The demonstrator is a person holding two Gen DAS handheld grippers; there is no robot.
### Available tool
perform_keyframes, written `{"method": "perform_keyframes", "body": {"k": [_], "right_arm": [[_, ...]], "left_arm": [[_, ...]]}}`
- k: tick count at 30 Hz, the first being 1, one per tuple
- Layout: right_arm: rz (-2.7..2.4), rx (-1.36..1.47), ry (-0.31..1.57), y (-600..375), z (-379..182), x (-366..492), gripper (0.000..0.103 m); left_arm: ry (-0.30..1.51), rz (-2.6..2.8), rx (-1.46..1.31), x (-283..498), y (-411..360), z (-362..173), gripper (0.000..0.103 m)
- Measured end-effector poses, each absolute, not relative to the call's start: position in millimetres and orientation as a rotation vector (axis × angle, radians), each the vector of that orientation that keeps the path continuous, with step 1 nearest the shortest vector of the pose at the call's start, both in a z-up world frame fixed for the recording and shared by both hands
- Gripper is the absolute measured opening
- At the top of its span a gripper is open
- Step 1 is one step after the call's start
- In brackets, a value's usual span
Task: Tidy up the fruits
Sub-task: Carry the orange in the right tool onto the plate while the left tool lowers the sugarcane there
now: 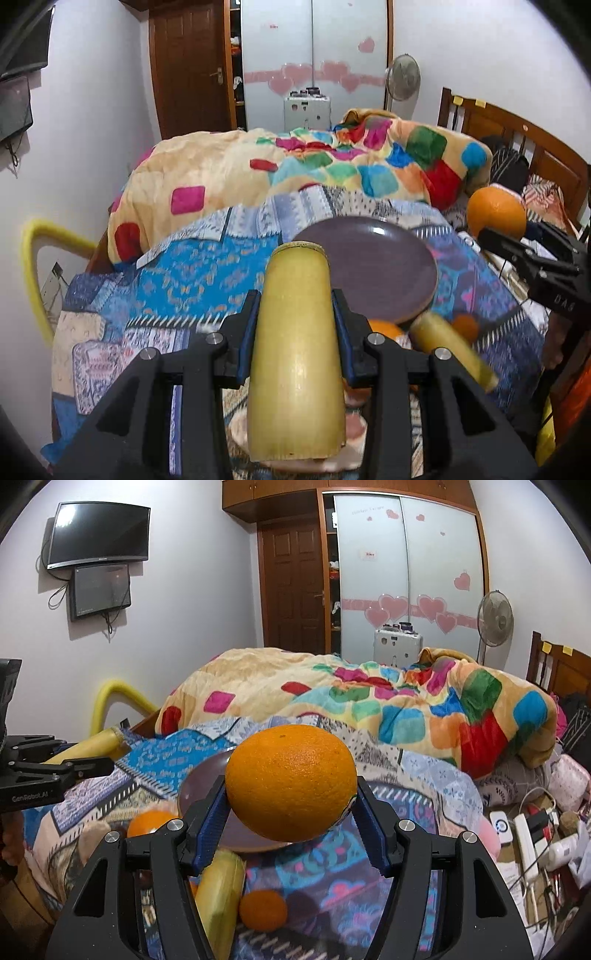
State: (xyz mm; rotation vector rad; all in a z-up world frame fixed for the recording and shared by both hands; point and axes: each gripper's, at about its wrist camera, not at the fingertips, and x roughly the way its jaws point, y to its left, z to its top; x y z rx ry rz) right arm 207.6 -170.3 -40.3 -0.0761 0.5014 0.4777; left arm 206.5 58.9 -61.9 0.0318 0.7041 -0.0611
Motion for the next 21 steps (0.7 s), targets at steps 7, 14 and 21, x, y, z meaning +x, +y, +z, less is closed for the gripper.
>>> {"method": "perform_keyframes", "body": {"k": [7,14,21], "right_arm": [[0.482,-0.089,0.476,-163,-28,225,0.061],[0.484,-0.122,0.475,-149,-29,243,0.061],[0.476,-0.141,0.516,-136,-42,268,0.061]], "left_arm": [[0.654,-0.051,0.051,235,54,-49,0.037],[0.652,-0.059,0.035,264,53,-48,0.037],[0.683,-0.066,0.024,295,45,-61,0.037]]}}
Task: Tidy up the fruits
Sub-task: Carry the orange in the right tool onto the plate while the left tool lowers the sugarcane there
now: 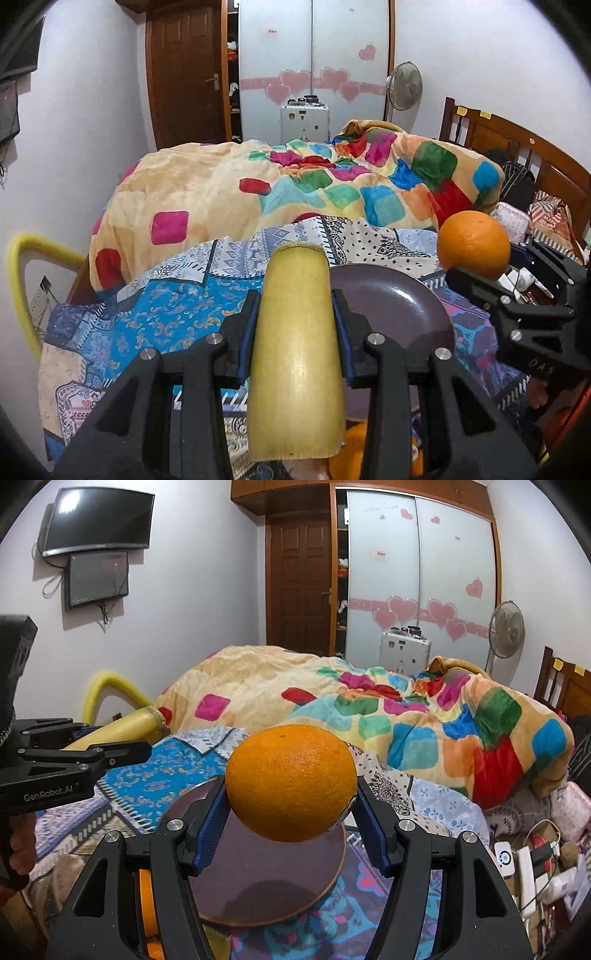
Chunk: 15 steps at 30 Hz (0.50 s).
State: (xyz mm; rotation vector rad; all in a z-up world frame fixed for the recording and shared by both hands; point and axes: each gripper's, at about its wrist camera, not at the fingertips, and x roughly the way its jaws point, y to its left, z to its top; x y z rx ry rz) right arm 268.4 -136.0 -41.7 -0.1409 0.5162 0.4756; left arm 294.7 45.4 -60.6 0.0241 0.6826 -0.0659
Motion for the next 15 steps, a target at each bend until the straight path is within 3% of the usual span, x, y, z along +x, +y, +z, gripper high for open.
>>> {"method": "perform_keyframes", "body": {"k": [15], "right_arm": [[0.454,-0.233,0.716,-113,-84,319,0.061]], "left_arm": [[0.861,-0.093,-0.025,359,43,-113,0.037]]}}
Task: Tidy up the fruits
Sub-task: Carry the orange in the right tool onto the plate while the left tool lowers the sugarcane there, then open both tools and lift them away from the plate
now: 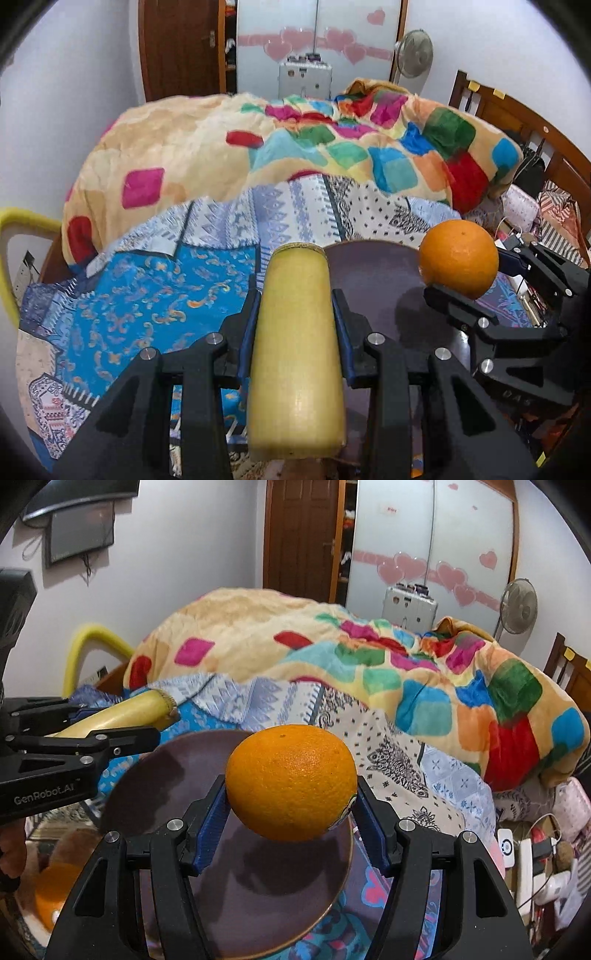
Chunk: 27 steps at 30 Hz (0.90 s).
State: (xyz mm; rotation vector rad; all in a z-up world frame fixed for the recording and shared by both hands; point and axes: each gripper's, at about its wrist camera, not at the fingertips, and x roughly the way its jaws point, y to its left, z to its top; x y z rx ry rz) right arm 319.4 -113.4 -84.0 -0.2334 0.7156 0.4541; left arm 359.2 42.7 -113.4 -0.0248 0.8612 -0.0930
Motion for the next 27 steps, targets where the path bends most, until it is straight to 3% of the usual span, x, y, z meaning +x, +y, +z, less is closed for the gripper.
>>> {"method": "perform_keyframes", "body": {"k": [11,21,27], "right_arm": [[0.448,-0.241,0.796,-104,-103,333,0.061],[0.458,-0.246,0.843,-103,-111,336,0.062],[0.453,-0.238,0.779,-108,-93,327,0.072]], "left_arm": [[0.942,-0.119,-0.008,376,33,-134,0.037],[0.894,-0.124,-0.024,364,38,-119,0.037],[0.871,-0.105,-0.033,348,47,-106,0.037]]}}
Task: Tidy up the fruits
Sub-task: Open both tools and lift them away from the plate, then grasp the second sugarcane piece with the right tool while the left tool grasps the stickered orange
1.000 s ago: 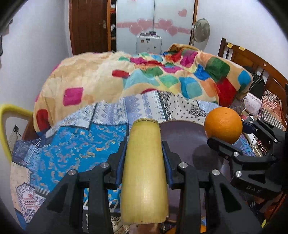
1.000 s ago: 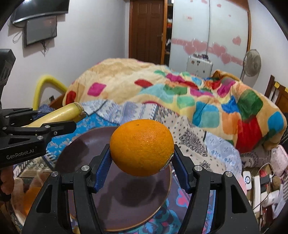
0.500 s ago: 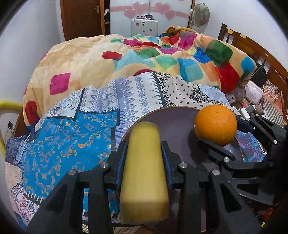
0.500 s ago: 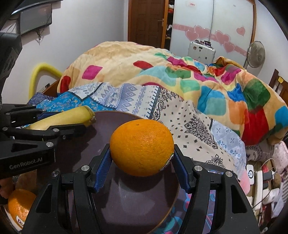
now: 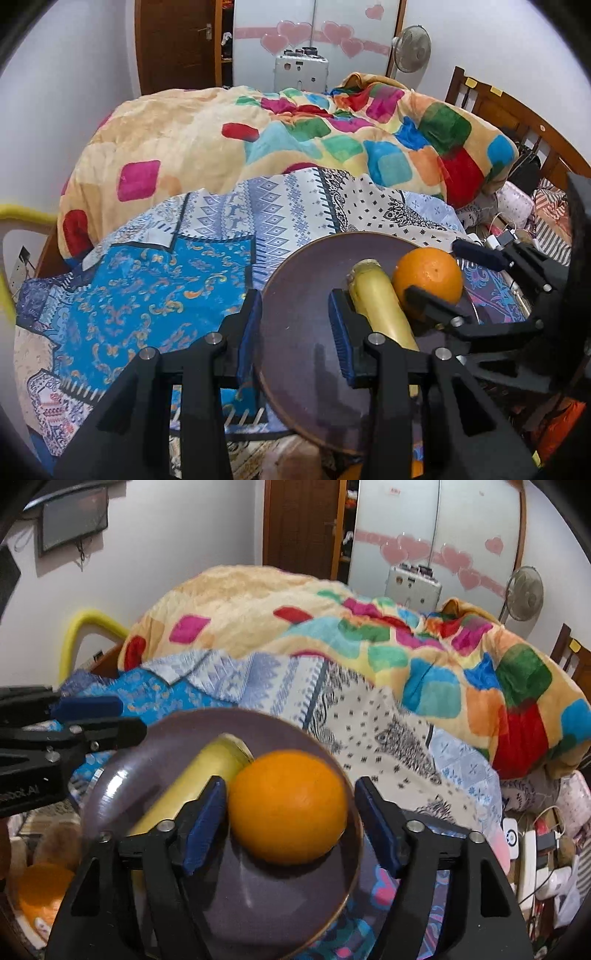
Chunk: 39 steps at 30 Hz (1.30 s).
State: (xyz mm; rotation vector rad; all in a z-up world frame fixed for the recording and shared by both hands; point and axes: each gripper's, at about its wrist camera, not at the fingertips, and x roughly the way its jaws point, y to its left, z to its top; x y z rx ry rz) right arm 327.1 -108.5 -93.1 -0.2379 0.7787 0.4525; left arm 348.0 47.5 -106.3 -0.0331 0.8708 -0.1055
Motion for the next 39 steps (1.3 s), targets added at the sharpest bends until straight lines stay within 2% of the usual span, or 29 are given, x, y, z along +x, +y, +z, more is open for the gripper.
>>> {"method": "perform_keyframes", "body": {"k": [7,11,15,17,21,27,37,39], "right_arm": [[0.435,-0.252,0.704,-116,-70,300,0.072],[0.440,-0.250,0.671,-122,-59,279,0.072],[0.433,-0.258,0.628,-127,-48,254,0.072],[0.439,-0.249,0.613,-130,-44,241,0.072],[0.441,-0.228,0.584,-137,-40,216,0.072],[0.453,-0.203,0.571,-148,-42,182,0.072],[0.446,-0.236,0.600,-152,-70,143,0.072],[0.455,-0.240,0.618,-152,-77,138,0.072]], "left_arm": [[0.822,-0.088,-0.027,313,55,-86,0.038],[0.801,-0.080,-0.046,289,60,-76,0.046],[0.785,-0.067,-0.055,264,64,-67,0.049],[0.773,-0.051,-0.065,249,67,-63,0.058],[0.772,-0.027,-0.073,222,72,-63,0.060],[0.804,-0.012,-0.066,192,71,-73,0.061],[0.814,-0.032,-0.061,146,60,-94,0.078],[0.820,-0.035,-0.066,142,59,-100,0.079]]}}
